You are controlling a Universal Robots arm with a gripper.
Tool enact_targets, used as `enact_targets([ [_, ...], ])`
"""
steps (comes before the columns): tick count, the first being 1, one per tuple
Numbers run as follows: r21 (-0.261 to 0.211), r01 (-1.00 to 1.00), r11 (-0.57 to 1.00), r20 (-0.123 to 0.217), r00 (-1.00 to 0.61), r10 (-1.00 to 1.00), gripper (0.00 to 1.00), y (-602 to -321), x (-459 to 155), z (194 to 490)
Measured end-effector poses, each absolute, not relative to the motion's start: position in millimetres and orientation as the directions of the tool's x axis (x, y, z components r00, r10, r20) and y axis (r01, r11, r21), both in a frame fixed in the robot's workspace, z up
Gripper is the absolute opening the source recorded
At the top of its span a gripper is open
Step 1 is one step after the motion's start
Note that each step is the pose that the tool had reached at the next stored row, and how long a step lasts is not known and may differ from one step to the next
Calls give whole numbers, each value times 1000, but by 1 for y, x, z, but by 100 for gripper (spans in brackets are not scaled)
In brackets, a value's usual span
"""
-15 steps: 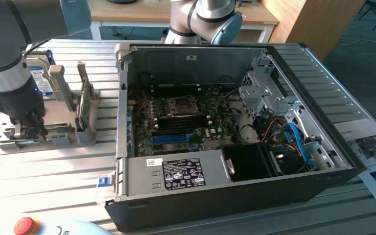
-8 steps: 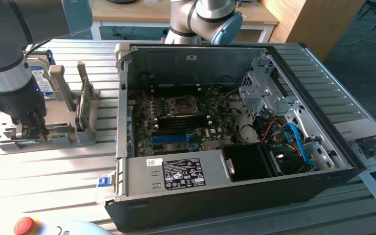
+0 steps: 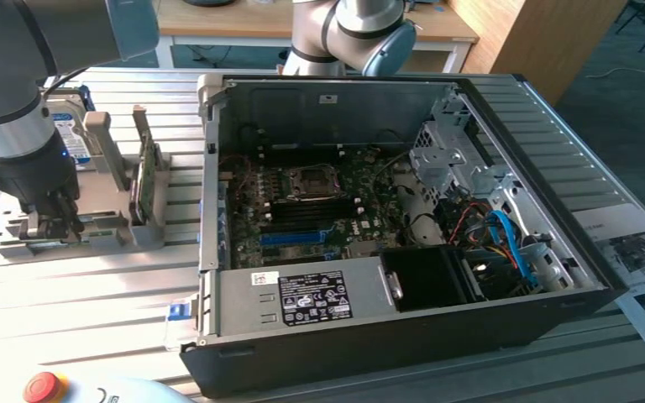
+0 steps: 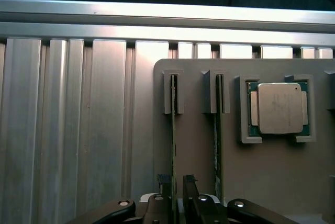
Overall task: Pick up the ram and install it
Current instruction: 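Pick up the ram and move it above insertion slot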
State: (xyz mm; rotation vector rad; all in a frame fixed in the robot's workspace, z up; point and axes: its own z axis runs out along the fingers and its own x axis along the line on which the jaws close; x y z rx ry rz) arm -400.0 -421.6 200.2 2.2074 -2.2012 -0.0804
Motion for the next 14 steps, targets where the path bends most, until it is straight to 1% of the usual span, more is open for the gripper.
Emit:
enact_targets([
  [14,53,-998,-28,-20,27,-999,24,-422,-400,200],
])
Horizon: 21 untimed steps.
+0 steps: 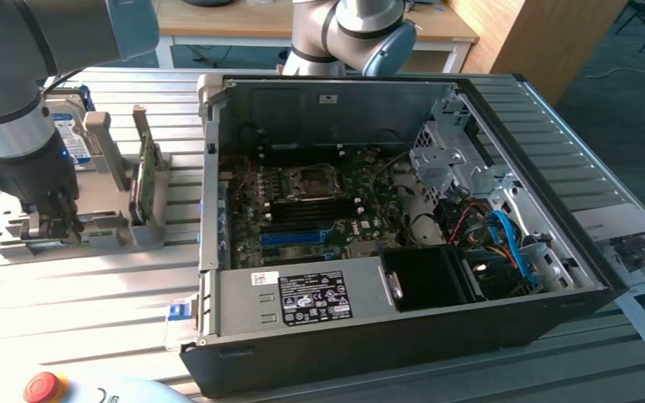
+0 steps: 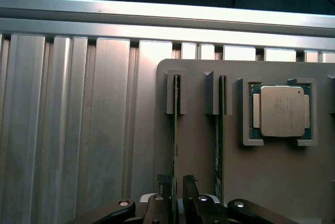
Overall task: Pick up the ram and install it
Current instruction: 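Pick up the ram and move it above insertion slot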
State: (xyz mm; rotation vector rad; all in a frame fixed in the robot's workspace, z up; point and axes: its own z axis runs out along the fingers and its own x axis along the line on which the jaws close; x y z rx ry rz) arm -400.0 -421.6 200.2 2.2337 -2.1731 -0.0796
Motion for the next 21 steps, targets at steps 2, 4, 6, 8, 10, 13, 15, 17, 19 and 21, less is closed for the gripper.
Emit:
enact_targets([
  [2,53,-998,-28,-20,27,-999,24,-421,-400,200],
  [4,53,-998,-28,-20,27,-999,24,-421,-400,200],
  [6,53,-998,-28,-20,27,-999,24,-421,-400,200],
  [8,53,-998,-28,-20,27,-999,24,-421,-400,201],
  [10,53,-998,-28,-20,27,-999,24,-421,-400,201],
  [13,53,-998,-28,-20,27,-999,24,-421,-400,202],
  [15,53,-998,-28,-20,27,-999,24,-421,-400,202],
  [17,53,-998,-28,-20,27,-999,24,-421,-400,202],
  [19,53,-998,-28,-20,27,-999,24,-421,-400,202],
  [21,53,-998,-28,-20,27,-999,24,-421,-400,202],
])
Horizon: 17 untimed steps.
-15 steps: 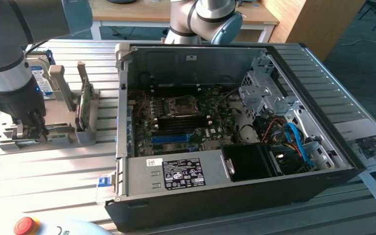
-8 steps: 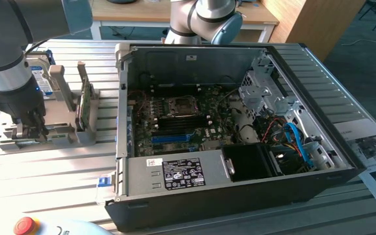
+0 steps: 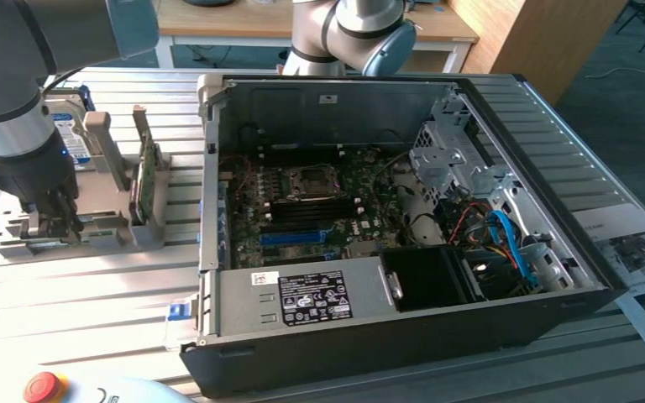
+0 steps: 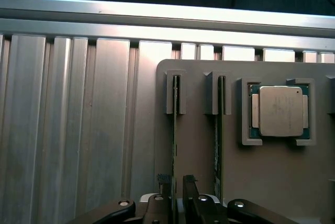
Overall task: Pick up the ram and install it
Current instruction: 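Pick up the ram and move it above insertion slot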
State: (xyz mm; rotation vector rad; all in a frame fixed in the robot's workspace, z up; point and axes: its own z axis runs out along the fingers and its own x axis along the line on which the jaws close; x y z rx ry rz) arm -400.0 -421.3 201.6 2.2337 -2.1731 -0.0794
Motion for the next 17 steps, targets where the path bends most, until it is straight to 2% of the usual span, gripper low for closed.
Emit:
enact_targets([
  [3,53,-998,-28,-20,27,-999,22,-421,-400,202],
  [5,53,-998,-28,-20,27,-999,12,-421,-400,202],
  [17,53,-998,-28,-20,27,-999,12,-421,-400,202],
])
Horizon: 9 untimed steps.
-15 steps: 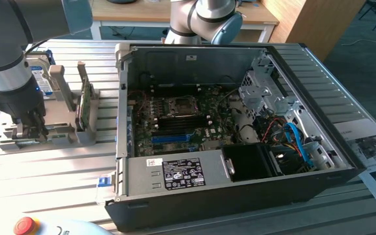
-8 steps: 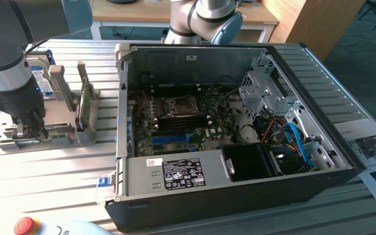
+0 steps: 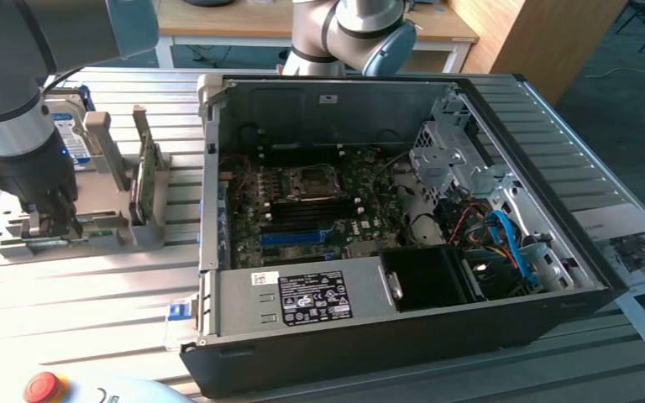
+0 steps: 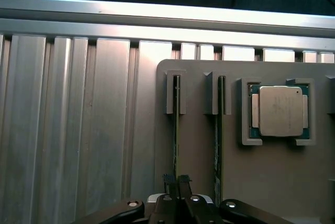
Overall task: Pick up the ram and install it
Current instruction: 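Pick up the ram and move it above insertion slot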
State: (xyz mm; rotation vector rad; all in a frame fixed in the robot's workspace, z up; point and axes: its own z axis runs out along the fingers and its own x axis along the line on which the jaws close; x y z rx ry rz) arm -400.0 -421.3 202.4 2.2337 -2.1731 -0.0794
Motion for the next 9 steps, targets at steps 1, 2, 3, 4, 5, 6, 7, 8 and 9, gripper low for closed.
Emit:
enact_targets([
  [1,53,-998,-28,-19,27,-999,12,-421,-400,203],
  [2,53,-998,-28,-20,27,-999,12,-421,-400,203],
  [3,53,-998,-28,-20,27,-999,12,-421,-400,204],
  [4,53,-998,-28,-20,27,-999,12,-421,-400,205],
  [5,53,-998,-28,-20,27,-999,12,-421,-400,205],
  [6,53,-998,-28,-20,27,-999,12,-421,-400,206],
  [7,53,-998,-28,-20,27,-999,12,-421,-400,207],
  [8,53,-998,-28,-20,27,-999,12,-421,-400,207],
  [9,53,-998,-28,-20,27,-999,12,-421,-400,208],
])
